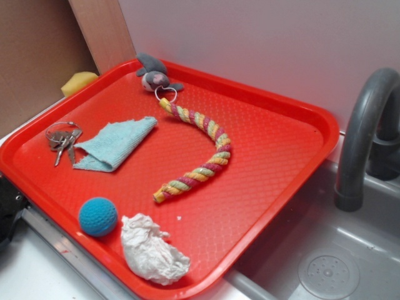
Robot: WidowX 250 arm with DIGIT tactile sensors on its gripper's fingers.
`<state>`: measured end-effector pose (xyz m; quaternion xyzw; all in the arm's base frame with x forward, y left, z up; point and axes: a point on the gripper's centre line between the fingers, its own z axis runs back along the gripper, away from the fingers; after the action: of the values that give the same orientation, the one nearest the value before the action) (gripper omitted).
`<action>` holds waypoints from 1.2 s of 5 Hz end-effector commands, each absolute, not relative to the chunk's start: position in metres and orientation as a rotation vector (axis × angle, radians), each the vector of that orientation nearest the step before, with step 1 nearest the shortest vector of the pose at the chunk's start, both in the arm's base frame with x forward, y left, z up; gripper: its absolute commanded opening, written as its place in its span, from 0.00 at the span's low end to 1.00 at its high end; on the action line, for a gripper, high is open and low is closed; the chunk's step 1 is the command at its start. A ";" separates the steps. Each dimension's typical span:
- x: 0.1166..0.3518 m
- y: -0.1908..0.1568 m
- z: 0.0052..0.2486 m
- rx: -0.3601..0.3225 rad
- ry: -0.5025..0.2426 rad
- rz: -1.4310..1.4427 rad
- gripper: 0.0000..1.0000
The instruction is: Grab the gray animal.
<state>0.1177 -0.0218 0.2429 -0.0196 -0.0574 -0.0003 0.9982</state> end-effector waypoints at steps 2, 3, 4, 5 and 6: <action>0.133 -0.004 0.244 -0.110 -0.140 0.253 1.00; 0.154 0.011 0.245 -0.131 -0.163 0.504 1.00; 0.170 0.021 0.236 -0.149 -0.198 0.655 1.00; 0.199 0.025 0.219 -0.160 -0.260 0.738 1.00; 0.234 0.031 0.196 -0.202 -0.331 0.761 1.00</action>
<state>0.2346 0.0232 0.1853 -0.0955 -0.1398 0.3621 0.9166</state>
